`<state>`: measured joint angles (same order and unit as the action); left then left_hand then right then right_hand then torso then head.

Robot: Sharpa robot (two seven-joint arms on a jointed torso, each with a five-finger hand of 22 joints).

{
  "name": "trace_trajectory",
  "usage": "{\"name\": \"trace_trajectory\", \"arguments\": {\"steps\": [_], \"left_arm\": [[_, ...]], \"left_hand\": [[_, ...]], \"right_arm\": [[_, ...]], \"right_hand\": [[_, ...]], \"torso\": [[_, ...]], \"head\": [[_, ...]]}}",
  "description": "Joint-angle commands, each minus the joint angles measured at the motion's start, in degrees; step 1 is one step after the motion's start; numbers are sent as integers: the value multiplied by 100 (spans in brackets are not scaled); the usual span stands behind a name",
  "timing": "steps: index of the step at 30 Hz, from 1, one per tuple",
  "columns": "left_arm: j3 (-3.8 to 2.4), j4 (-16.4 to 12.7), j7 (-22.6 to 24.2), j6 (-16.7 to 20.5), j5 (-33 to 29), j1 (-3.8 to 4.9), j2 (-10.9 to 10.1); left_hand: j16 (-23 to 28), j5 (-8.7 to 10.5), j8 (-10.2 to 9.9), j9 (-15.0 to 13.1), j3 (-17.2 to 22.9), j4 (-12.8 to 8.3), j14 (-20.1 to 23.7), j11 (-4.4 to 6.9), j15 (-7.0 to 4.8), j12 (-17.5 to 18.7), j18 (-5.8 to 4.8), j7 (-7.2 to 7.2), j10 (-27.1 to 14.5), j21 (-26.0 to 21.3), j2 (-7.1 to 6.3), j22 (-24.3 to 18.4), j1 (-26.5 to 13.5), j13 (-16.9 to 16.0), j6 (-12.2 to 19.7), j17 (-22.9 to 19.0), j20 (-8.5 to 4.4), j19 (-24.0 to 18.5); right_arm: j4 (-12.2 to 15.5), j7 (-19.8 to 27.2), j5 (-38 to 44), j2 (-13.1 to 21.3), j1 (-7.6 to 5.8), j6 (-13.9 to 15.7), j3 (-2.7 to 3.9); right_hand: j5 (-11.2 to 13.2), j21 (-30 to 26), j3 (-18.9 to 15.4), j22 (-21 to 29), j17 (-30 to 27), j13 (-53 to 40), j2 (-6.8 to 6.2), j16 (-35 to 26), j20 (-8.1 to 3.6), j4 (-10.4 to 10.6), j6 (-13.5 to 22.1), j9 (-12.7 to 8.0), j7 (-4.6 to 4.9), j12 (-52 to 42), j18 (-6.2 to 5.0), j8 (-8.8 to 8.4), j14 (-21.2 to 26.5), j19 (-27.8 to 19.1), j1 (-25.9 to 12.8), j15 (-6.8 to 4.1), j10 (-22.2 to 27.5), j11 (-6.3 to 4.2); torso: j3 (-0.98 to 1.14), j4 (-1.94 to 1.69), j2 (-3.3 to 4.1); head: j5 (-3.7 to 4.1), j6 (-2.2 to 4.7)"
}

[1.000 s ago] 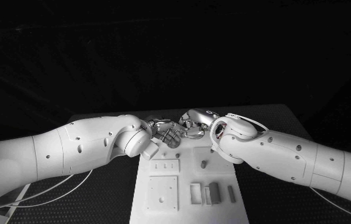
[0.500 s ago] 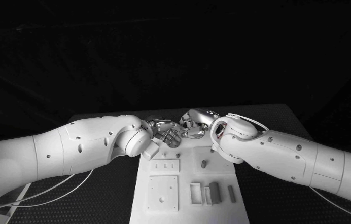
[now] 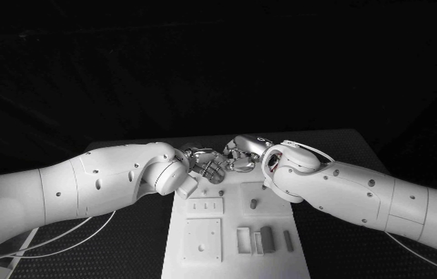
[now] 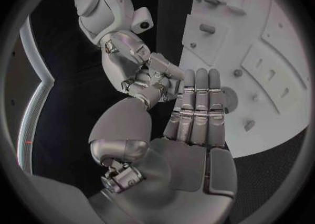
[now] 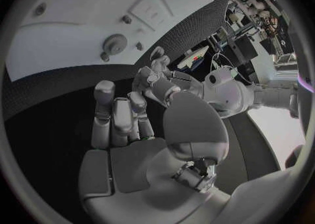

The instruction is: Assemble the parts on the task board

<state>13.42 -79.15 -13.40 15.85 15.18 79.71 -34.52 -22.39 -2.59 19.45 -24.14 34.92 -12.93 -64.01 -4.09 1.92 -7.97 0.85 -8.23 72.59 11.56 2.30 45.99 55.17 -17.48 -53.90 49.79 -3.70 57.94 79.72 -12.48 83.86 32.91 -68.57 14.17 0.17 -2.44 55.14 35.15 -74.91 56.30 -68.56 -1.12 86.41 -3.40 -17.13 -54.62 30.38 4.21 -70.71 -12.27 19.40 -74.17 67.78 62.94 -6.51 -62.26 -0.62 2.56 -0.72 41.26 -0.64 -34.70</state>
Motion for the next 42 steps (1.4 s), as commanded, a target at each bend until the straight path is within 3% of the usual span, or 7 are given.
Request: {"name": "trace_trajectory", "arguments": {"steps": [1, 15, 17, 27, 33, 38, 42], "left_arm": [[-19, -7, 158, -9, -47, 20, 3], [-19, 1, -31, 74, 125, 20, 33], [-19, 5, -45, 83, 151, 20, 37], [-19, 0, -55, 155, 195, 19, 46], [-19, -3, -29, 213, 191, 19, 46], [-19, -4, -40, 216, 183, 19, 55], [-19, 1, -71, 193, 181, 19, 50]], "left_hand": [[19, -22, 19, -10, 37, -2, -45, 7, -14, 15, -60, -7, 46, -20, 3, 11, 43, -10, -47, 12, -10, -25], [-61, -128, 157, -77, 239, 9, -293, 138, -127, -100, -64, 133, 313, 81, 5, 168, 1, -208, -340, 303, -113, 140], [-131, -348, 177, -101, 261, 3, -340, 171, -160, -144, -69, 161, 371, 123, -13, 229, -41, -277, -402, 374, -150, 197], [-365, -1008, 233, -215, 267, -42, -393, 254, -235, -318, -74, 239, 467, 225, -32, 439, -188, -505, -574, 501, -234, 304], [-591, -1717, 260, -349, 254, -253, -442, 318, -293, -505, -71, 298, 506, 281, 40, 605, -468, -720, -694, 572, -291, 405], [-682, -1953, 263, -402, 274, -317, -451, 340, -314, -584, -69, 320, 507, 296, 63, 668, -578, -799, -740, 584, -313, 442], [-730, -2047, 264, -430, 295, -340, -460, 354, -325, -626, -66, 333, 513, 305, 69, 704, -621, -840, -770, 587, -324, 463]], "right_arm": [[26, 102, -12, -15, 19, -166, -11], [84, 106, -19, -18, 25, -156, -11], [106, 105, -23, -18, 27, -157, -11], [121, 91, -23, -8, 37, -155, -11], [121, 89, -26, -8, 44, -168, -11], [113, 98, -40, -17, 50, -181, -11], [97, 106, -69, -17, 55, -189, -12]], "right_hand": [[-37, -3, 7, -98, -8, 5, 53, -23, -39, 30, -278, 153, 128, -27, -273, 45, 1, -9, 12, -52, 6, -26], [-37, -4, -3, -97, -10, 15, 38, -25, -40, 29, -283, 158, 126, -29, -273, 45, -2, -8, 12, -54, 8, -27], [-37, -4, -10, -96, -15, 19, 23, -27, -41, 28, -286, 161, 124, -31, -273, 45, -2, -8, 12, -55, 8, -29], [-37, -4, -22, -95, -16, 27, -1, -28, -43, 28, -295, 166, 120, -36, -273, 46, -6, -5, 16, -58, 5, -32], [-37, -4, -26, -95, -25, 35, -11, -31, -43, 28, -296, 168, 119, -35, -273, 45, -3, -4, 18, -60, 10, -34], [-37, -7, -39, -94, -46, 77, -54, -37, -44, 28, -286, 167, 119, -6, -273, 34, 5, -7, 20, -60, 55, -34], [-35, -26, -82, -87, -148, 201, -254, -70, -26, 47, -123, 128, 162, 126, -273, -81, 57, -25, -40, -26, 113, 6]], "torso": [[2, 1, 0], [8, 5, 4], [8, 3, 4], [7, 5, 3], [5, -1, 2], [4, -4, -1], [1, -6, 1]], "head": [[-3, 4], [-18, -11], [-14, -15], [-26, -43], [-26, -44], [-30, -51], [-16, -52]]}}
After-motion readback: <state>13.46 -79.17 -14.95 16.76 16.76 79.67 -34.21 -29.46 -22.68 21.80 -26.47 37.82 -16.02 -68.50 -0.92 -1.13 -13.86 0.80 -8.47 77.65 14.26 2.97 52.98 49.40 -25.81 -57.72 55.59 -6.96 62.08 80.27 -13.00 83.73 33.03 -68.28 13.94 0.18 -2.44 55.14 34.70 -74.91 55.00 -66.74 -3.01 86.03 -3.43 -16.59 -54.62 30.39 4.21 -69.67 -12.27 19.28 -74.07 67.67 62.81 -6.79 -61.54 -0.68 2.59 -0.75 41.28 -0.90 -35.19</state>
